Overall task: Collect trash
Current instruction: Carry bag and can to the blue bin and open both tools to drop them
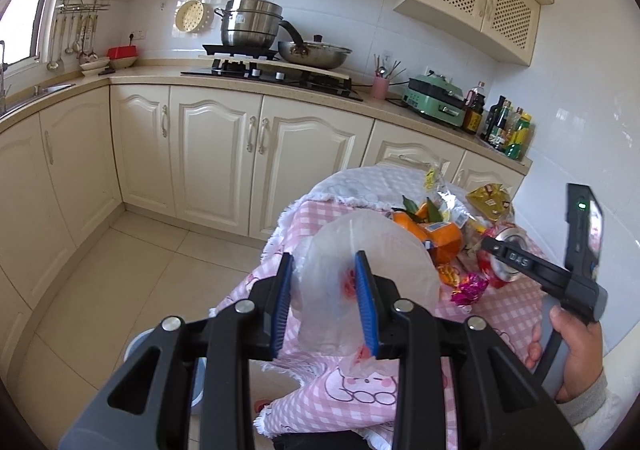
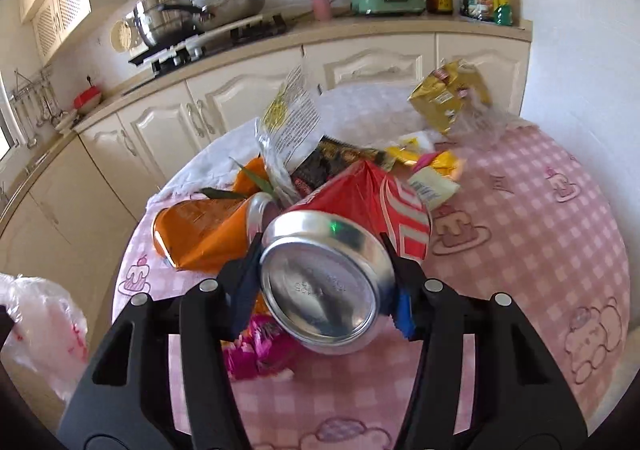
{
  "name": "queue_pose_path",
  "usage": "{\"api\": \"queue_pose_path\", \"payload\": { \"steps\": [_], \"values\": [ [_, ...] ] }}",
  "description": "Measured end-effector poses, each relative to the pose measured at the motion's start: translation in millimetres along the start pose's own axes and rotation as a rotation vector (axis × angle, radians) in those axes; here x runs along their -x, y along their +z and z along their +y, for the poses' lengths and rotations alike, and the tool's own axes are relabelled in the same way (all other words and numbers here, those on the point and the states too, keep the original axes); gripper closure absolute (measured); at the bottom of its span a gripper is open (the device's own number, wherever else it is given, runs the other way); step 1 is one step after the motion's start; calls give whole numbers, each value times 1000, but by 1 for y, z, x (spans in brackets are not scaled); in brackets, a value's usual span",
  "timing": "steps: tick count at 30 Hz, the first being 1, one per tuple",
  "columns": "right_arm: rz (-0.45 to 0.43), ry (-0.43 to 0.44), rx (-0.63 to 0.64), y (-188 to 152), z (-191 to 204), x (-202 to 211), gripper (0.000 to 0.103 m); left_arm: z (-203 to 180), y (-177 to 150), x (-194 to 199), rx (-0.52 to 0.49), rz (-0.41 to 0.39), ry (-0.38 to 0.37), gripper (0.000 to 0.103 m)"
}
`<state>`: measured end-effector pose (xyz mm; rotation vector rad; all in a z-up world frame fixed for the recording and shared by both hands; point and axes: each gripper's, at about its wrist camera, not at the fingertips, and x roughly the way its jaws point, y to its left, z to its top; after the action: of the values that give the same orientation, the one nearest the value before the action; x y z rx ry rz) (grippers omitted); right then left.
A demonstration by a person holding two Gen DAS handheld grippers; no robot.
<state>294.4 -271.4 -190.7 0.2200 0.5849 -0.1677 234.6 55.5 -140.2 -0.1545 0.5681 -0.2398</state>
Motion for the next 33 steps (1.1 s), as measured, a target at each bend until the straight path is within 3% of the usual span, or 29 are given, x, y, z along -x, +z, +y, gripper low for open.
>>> {"api": "queue_pose_path", "payload": {
  "steps": [3,5,8,12,17,20,24,31,33],
  "values": [
    [-97,10,24,2,8,34,51,6,-1,5,12,-10,-7,74],
    [-149,61,55,5,26,56,52,16,-2,11,34,-18,-7,74],
    [-185,203,141,3,75,79,52,37,-2,22,70,-35,7,74],
    [-140,409,260,-13,152,82,52,80,-5,35,116,-52,83,74],
    [38,619,396,-61,264,34,52,162,-27,28,207,8,229,74],
    [161,667,430,-94,311,-14,52,215,-49,4,271,85,306,74],
    [399,670,443,-156,362,-113,52,282,-91,-57,336,250,389,74],
    [740,631,392,-254,399,-252,52,365,-175,-180,450,518,382,73],
    [793,614,374,-271,401,-279,52,376,-192,-205,466,564,390,73]
  ]
}}
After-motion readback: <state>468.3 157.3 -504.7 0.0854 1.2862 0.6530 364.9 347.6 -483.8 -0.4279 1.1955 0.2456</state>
